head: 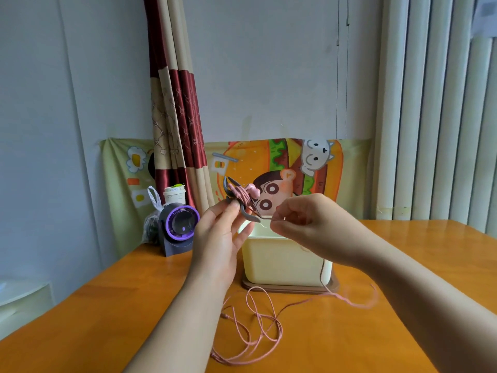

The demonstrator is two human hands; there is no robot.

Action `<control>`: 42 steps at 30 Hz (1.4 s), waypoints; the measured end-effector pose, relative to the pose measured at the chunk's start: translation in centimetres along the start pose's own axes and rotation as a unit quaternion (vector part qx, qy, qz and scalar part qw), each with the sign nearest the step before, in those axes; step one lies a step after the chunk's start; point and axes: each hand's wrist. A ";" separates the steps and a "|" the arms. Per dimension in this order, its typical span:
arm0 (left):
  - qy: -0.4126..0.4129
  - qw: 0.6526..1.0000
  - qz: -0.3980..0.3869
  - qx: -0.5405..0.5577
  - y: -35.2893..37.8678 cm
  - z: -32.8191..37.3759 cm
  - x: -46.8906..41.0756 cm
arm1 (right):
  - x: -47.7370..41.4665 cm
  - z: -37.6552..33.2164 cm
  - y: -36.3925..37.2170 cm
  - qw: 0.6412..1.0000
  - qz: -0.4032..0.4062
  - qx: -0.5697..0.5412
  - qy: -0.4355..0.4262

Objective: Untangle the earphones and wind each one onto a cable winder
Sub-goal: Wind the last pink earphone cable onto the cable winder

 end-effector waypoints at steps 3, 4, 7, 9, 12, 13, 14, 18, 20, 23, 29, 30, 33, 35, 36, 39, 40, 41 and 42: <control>-0.003 1.000 0.000 -0.025 -0.3 0.0 0.1 | 0.4 -0.5 -1.1 0.998 -0.058 0.024 -0.006; -0.007 1.000 -0.003 -0.029 -0.3 0.0 0.1 | 0.6 -0.6 -1.3 0.996 -0.073 0.045 -0.013; -0.013 0.999 -0.020 -0.042 -0.2 0.0 0.3 | 0.8 -0.8 -1.5 0.995 -0.069 0.066 -0.027; -0.008 0.997 -0.032 -0.064 -0.1 0.0 0.4 | 0.7 -0.7 -1.6 0.998 -0.027 0.041 -0.037; 0.017 0.990 -0.070 -0.124 -0.1 -0.2 0.7 | 0.2 -0.7 -2.0 0.998 0.039 0.003 -0.040; 0.036 0.981 -0.097 -0.161 -0.1 -0.3 0.8 | 0.0 -0.7 -2.2 0.998 0.048 -0.005 -0.038; 0.052 0.970 -0.129 -0.198 -0.1 -0.3 0.9 | -0.1 -0.7 -2.3 0.998 0.052 -0.009 -0.037; 0.064 0.948 -0.195 -0.244 -0.2 0.0 1.6 | -0.7 -1.0 -3.2 0.998 0.049 -0.001 -0.032; 0.054 0.942 -0.228 -0.241 -0.3 0.2 1.6 | -1.1 -1.0 -3.7 0.999 0.041 0.003 -0.030; 0.043 0.935 -0.264 -0.234 -0.7 0.4 1.5 | -1.4 -0.8 -4.0 0.999 0.031 -0.004 -0.028; 0.034 0.928 -0.313 -0.199 -1.2 0.9 1.5 | -1.6 0.3 -3.8 0.995 -0.004 -0.098 0.002; 0.035 0.928 -0.315 -0.193 -1.3 1.0 1.5 | -1.7 0.7 -3.6 0.992 -0.013 -0.122 0.015; 0.035 0.925 -0.328 -0.189 -1.4 1.1 1.5 | -2.0 1.7 -3.0 0.978 -0.038 -0.199 0.051; 0.038 0.924 -0.332 -0.188 -1.4 1.1 1.5 | -2.0 2.3 -2.5 0.966 -0.058 -0.242 0.069; 0.040 0.927 -0.327 -0.180 -1.3 1.2 1.5 | -2.0 2.6 -2.0 0.959 -0.072 -0.262 0.082; 0.035 0.945 -0.300 -0.124 -1.0 1.2 1.4 | -2.0 3.8 0.1 0.916 -0.152 -0.353 0.115; 0.025 0.952 -0.289 -0.101 -0.9 1.2 1.5 | -1.8 4.0 0.9 0.899 -0.168 -0.384 0.128; 0.012 0.958 -0.274 -0.078 -0.7 1.2 1.7 | -1.5 4.0 1.7 0.886 -0.174 -0.406 0.141; -0.008 0.965 -0.257 -0.050 -0.5 1.1 1.9 | -1.3 4.0 2.3 0.877 -0.174 -0.420 0.153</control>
Point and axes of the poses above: each hand's wrist, its own x-axis away from the middle knuckle, its own y-axis out of the palm, z = x × y, and after that the axes turned 14 degrees about y, right-handed
